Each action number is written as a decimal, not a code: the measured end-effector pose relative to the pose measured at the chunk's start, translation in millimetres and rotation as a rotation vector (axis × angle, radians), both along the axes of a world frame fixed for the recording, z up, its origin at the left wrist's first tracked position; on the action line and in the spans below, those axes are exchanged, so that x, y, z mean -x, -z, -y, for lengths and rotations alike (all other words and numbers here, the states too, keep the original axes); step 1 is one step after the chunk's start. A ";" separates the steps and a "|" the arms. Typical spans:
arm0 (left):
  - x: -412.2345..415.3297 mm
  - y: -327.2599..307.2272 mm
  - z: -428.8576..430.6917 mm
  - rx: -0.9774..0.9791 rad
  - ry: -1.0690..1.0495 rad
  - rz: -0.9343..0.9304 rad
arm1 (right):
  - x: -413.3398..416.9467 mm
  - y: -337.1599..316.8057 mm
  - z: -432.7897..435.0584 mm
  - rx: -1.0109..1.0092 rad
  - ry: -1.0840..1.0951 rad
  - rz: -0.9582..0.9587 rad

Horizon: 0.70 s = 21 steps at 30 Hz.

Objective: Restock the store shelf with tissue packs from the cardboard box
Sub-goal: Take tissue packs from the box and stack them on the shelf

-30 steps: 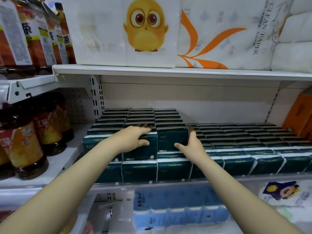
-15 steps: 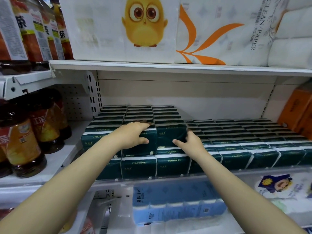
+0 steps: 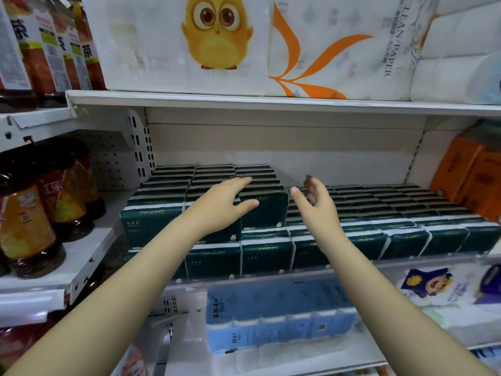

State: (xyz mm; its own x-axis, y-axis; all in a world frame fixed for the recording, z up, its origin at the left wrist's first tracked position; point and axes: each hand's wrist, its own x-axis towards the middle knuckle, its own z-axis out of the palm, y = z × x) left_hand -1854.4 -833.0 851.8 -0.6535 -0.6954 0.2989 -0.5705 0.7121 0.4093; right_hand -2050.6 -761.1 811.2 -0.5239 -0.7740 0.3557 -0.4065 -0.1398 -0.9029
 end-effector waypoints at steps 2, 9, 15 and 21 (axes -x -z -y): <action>12.0 2.8 -13.0 -0.005 0.023 -0.116 | -1.5 -6.0 -16.7 0.104 -0.022 0.084; 55.3 27.3 -68.1 -0.234 0.120 -0.508 | 11.9 0.8 -87.2 0.226 -0.008 0.176; 88.1 73.5 -126.6 -0.421 0.180 -0.569 | 39.4 44.0 -148.8 0.178 0.027 0.208; 98.1 148.3 -167.6 -0.645 0.116 -0.482 | 65.8 125.6 -191.0 0.013 0.079 0.359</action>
